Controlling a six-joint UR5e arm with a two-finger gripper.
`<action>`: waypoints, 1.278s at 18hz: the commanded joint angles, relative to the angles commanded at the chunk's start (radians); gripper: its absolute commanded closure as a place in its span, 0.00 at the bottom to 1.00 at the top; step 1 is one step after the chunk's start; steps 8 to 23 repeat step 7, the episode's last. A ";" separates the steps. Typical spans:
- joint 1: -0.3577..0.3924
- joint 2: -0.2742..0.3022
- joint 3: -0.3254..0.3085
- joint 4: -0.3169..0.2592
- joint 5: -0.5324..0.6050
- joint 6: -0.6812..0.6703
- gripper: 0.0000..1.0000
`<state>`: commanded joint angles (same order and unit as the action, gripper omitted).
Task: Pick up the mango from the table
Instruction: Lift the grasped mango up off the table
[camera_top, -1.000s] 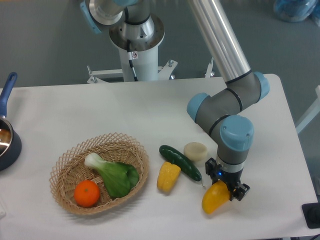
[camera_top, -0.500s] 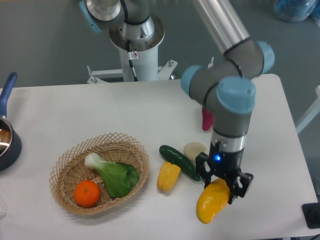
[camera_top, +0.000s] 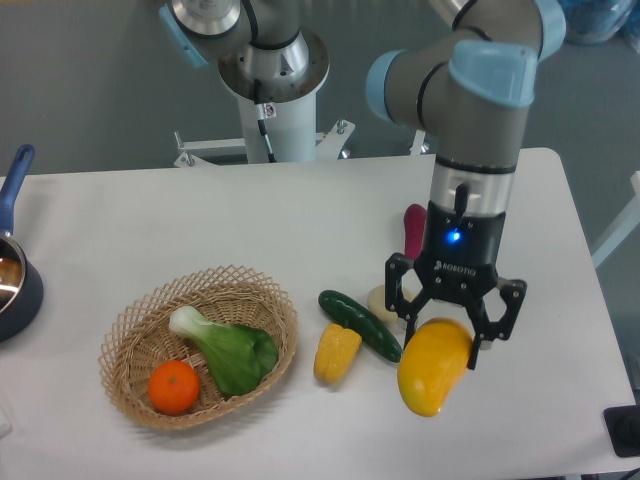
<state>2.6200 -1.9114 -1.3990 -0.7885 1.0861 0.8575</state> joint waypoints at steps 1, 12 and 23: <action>0.000 0.002 -0.002 0.000 0.000 -0.005 0.45; -0.014 0.029 -0.012 0.000 0.000 -0.040 0.45; -0.014 0.029 -0.012 0.000 0.000 -0.040 0.45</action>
